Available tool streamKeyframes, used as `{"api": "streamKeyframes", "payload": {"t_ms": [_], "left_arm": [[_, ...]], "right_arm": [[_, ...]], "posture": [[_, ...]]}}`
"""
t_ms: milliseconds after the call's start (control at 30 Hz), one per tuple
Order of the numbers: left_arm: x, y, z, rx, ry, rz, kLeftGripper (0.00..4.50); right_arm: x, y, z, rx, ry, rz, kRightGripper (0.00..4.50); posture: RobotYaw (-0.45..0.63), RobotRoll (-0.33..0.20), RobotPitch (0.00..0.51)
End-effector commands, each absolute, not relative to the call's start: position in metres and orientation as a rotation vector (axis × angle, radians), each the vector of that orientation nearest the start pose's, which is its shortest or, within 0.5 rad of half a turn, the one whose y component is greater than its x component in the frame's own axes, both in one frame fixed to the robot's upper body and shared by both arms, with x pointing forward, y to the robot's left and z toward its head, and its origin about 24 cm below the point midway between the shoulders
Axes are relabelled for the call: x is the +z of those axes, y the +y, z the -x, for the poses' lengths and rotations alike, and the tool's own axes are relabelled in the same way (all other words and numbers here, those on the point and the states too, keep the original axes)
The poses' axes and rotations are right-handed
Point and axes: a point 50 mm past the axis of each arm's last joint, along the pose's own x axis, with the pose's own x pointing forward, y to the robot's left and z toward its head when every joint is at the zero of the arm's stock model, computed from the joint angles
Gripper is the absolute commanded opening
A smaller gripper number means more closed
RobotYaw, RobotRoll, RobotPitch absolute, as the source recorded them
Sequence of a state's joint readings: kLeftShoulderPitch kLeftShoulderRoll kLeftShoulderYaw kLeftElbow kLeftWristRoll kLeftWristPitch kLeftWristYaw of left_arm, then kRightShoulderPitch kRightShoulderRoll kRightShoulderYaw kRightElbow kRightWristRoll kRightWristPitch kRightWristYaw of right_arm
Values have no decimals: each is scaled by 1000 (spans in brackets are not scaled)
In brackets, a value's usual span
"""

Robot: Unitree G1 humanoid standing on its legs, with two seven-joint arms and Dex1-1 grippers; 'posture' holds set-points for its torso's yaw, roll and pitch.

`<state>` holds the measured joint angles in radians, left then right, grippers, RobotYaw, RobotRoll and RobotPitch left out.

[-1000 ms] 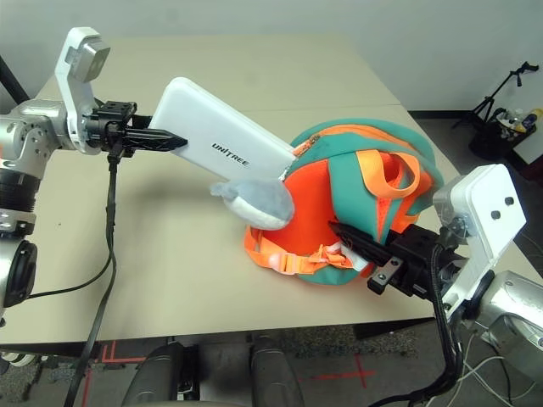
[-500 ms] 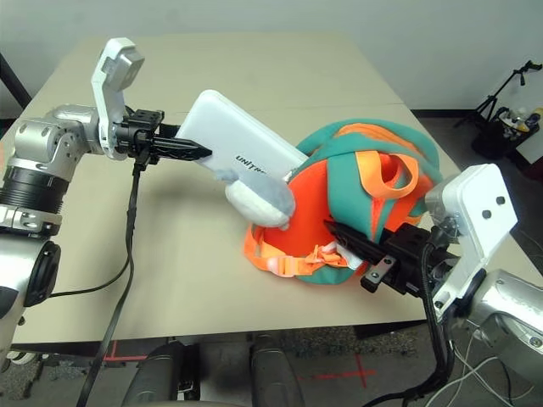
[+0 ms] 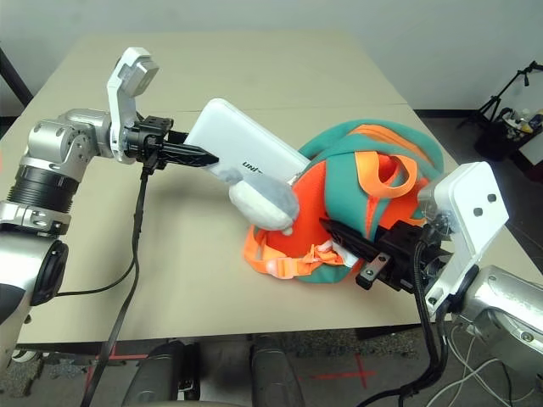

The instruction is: Put the pencil case into the backpack and zip it.

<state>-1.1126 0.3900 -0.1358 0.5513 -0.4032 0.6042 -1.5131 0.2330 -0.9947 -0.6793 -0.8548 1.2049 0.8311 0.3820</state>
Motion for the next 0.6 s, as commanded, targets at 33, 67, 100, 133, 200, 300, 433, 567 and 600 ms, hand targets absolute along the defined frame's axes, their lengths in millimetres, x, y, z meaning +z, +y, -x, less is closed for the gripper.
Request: {"api": "streamKeyframes", "payload": {"t_ms": [33,67,100,133,200,300,433,567,600], "left_arm": [[238,81,-345,-1721,104,-90,1347],[238,80,-345,-1719,97,-109,1347],[237,79,-344,-1722,99,-123,1347],[235,78,-344,-1728,100,-138,1346],[230,74,-342,-1740,102,-161,1345],[221,64,-338,-1767,100,-195,1345],[214,52,-333,-1792,91,-213,1345],[204,42,-326,-1811,86,-239,1345],[201,40,-325,-1813,84,-240,1345]], "right_arm": [[220,-212,-165,726,129,204,197],[220,-212,-166,727,128,204,197],[220,-212,-166,728,126,204,197],[220,-212,-166,728,126,204,197],[220,-212,-167,730,124,205,197],[220,-211,-168,735,119,205,197],[220,-210,-170,739,114,205,197],[219,-208,-171,744,111,203,197],[219,-208,-171,745,111,203,197]], "posture": [[-249,0,116],[-248,0,114],[-246,0,114],[-246,0,114],[-245,0,112],[-245,0,112],[-243,0,105],[-243,0,106],[-243,0,106]]}}
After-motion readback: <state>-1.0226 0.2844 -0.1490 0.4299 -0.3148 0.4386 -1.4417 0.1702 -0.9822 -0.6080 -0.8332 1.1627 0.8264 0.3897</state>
